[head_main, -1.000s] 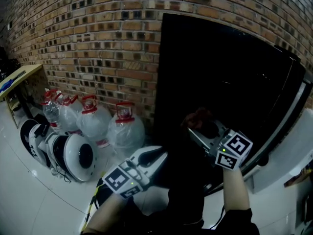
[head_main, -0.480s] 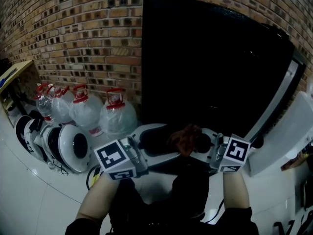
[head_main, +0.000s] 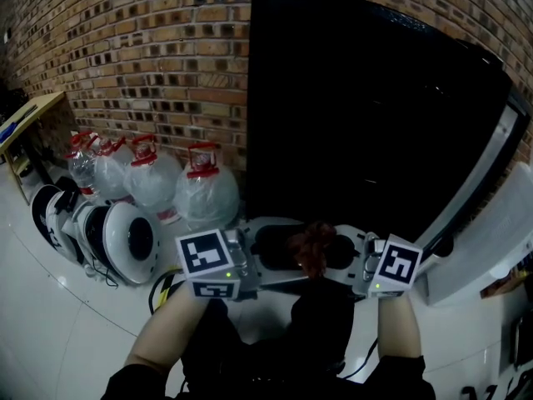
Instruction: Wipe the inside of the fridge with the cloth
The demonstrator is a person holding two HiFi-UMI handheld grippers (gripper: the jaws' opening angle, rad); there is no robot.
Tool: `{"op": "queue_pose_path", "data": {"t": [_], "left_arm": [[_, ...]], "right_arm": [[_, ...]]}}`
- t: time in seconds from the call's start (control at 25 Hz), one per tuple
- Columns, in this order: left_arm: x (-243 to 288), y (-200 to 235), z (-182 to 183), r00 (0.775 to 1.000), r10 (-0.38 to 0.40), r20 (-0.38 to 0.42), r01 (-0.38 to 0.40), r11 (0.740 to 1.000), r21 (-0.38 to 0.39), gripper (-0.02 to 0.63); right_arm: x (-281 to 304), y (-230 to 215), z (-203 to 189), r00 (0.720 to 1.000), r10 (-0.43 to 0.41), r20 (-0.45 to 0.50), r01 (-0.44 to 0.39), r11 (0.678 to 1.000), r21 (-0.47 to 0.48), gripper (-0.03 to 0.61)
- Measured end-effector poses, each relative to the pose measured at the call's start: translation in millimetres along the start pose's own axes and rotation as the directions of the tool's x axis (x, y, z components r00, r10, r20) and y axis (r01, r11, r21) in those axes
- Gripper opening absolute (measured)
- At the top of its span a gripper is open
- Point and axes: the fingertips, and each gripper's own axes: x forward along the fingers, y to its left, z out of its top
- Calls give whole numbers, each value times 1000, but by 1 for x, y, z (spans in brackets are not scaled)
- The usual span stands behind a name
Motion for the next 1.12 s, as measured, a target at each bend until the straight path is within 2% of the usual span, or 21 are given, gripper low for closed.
{"op": "queue_pose_path", "data": {"t": [0.2, 0.28, 0.44, 0.64, 0.84, 1.12], "left_arm": [[-2, -2, -2, 1000, 22, 3, -22, 997, 70, 227], [-1, -1, -4, 1000, 30, 7, -30, 998, 62, 187], [0, 6, -4, 998, 56, 34, -57, 998, 40, 155], [1, 8, -4, 996, 69, 63, -70, 998, 12, 141], [-5, 11, 5, 988, 81, 130, -80, 997, -11, 138], [-13, 20, 22, 975, 95, 202, -96, 995, -5, 140]], "right_arm": [[-1, -1, -11, 1000, -1, -23, 1, 1000, 2, 126], [-3, -2, -13, 1000, -9, -26, 9, 1000, 8, 127], [-3, -9, -17, 997, -62, -53, 61, 998, -18, 140], [-5, -9, -17, 992, -118, -49, 116, 993, -38, 160], [-17, -11, -19, 983, -181, -22, 180, 984, -13, 252], [-52, -5, -9, 957, -285, 57, 282, 958, 54, 253]]}}
